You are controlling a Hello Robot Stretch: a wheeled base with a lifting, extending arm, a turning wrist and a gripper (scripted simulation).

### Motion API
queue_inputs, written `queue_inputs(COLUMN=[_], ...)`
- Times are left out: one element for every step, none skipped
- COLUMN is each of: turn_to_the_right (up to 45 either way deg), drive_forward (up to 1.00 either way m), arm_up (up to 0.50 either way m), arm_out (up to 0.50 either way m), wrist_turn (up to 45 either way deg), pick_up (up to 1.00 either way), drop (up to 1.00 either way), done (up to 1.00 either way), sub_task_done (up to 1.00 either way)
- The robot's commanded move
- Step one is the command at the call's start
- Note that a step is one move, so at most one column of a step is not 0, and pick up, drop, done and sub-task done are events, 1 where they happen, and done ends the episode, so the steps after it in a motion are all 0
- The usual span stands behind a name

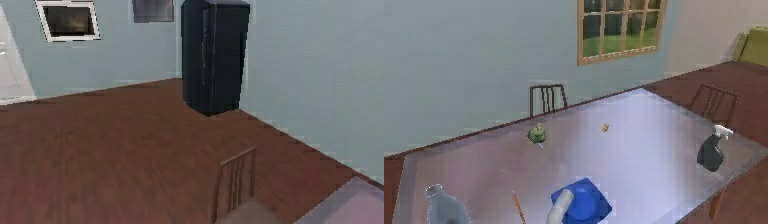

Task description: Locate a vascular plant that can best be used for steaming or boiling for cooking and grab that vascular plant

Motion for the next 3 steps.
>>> queue_inputs(turn_to_the_right=[-30.0, 0.0, 36.0], drive_forward=[0.00, 0.40, 0.00], arm_up=[0.00, 0.00, 0.00], arm_out=[0.00, 0.00, 0.00], wrist_turn=[0.0, 0.0, 0.0], pick_up=[0.00, 0.00, 0.00], drop=[0.00, 0.00, 0.00], done=[0.00, 0.00, 0.00], sub_task_done=[0.00, 0.00, 0.00])
